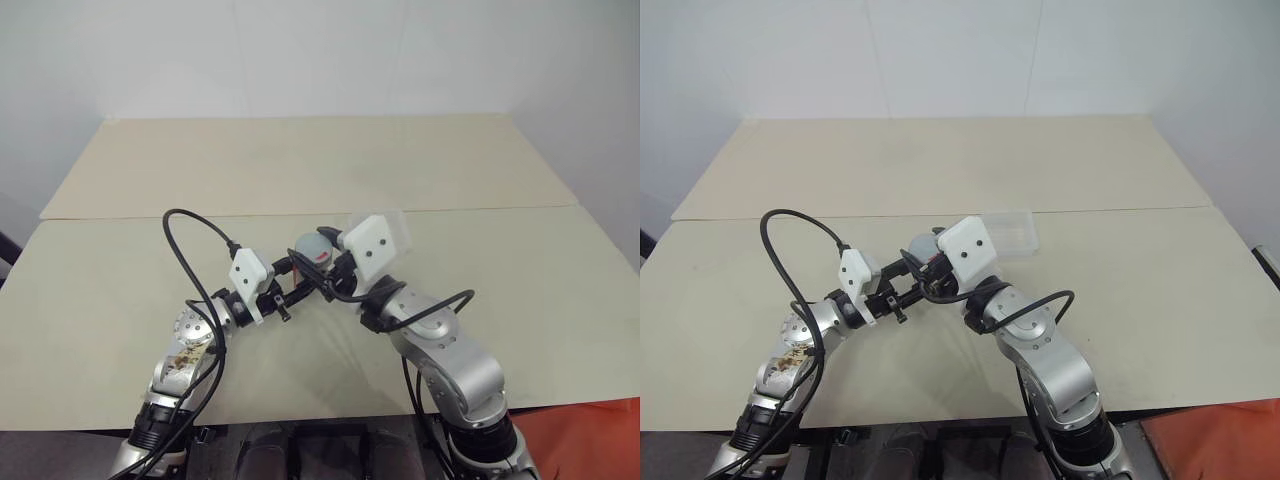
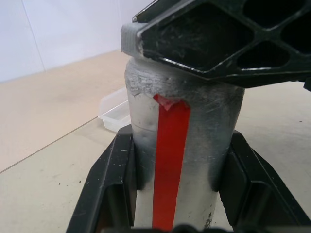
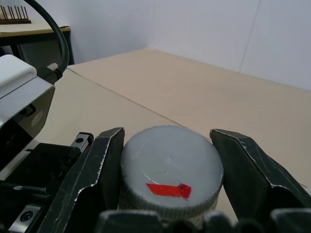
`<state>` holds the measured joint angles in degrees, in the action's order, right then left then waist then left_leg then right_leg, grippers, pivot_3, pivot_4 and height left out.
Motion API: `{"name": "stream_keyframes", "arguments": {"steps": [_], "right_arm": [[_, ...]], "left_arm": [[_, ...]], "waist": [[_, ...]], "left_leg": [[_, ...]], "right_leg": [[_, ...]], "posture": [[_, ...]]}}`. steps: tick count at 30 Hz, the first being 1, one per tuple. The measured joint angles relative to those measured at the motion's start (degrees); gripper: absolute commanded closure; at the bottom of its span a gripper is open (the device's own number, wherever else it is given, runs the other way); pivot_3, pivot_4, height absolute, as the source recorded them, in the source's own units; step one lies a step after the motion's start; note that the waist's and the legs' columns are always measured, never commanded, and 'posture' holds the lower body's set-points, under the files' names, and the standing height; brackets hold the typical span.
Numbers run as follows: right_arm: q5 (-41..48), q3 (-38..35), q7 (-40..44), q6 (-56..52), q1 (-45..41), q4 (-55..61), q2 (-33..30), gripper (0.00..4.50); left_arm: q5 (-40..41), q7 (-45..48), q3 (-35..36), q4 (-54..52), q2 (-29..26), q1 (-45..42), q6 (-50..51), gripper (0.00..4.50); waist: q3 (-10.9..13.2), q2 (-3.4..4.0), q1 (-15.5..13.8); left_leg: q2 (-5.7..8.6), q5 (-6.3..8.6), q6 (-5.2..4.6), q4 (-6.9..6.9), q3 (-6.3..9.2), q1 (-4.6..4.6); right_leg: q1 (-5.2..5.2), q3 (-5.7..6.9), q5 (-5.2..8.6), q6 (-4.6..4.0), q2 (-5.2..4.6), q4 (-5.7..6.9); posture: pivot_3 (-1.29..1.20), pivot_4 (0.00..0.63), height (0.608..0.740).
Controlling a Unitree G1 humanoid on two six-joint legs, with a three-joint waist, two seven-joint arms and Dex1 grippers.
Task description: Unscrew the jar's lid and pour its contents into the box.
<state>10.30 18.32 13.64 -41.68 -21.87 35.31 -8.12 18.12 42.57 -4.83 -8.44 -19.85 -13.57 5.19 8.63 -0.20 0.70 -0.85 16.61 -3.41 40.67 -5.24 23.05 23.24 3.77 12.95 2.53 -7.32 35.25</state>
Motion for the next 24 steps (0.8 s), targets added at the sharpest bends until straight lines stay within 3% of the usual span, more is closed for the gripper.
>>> {"name": "stream_keyframes", "arguments": {"steps": [5,9,17,24], "right_arm": [[1.1,-1.2,2.9,1.3,0.0,-0.7,-1.2,1.73],[6.9,-4.8,13.3,3.8,-2.4,-4.3,-6.4,1.73],[16.6,-8.0,44.3,7.9,-16.4,-22.0,-16.9,1.73],[16.8,-2.0,71.5,20.9,-31.8,-45.9,-17.4,1.73]], "left_arm": [[0.2,0.5,0.0,-0.2,-0.1,0.0,0.1,2.63],[1.4,2.7,-0.1,-0.8,-1.1,0.3,1.1,2.63],[4.6,6.9,-0.5,-3.3,-2.6,0.9,2.8,2.63],[6.8,8.7,-0.6,-6.0,-3.6,1.9,3.6,2.63]], "waist": [[0.0,0.00,0.0],[0.0,0.00,0.0],[0.0,0.00,0.1],[0.0,0.00,0.1]], "left_leg": [[0.01,0.00,0.00,0.00,0.01,0.00],[0.00,0.01,-0.02,0.00,0.01,-0.02],[-0.03,0.07,-0.14,0.01,0.00,-0.04],[-0.02,0.08,-0.15,-0.01,-0.01,-0.03]], "right_leg": [[-0.02,0.00,0.00,0.00,0.00,-0.03],[-0.03,-0.01,0.00,0.00,0.00,-0.09],[-0.04,-0.04,0.00,-0.01,0.00,-0.09],[-0.05,-0.05,-0.01,0.00,-0.01,-0.07]], "posture": [[0.00,0.150,0.740],[0.00,0.150,0.740],[0.00,0.150,0.740],[0.00,0.150,0.740]]}}
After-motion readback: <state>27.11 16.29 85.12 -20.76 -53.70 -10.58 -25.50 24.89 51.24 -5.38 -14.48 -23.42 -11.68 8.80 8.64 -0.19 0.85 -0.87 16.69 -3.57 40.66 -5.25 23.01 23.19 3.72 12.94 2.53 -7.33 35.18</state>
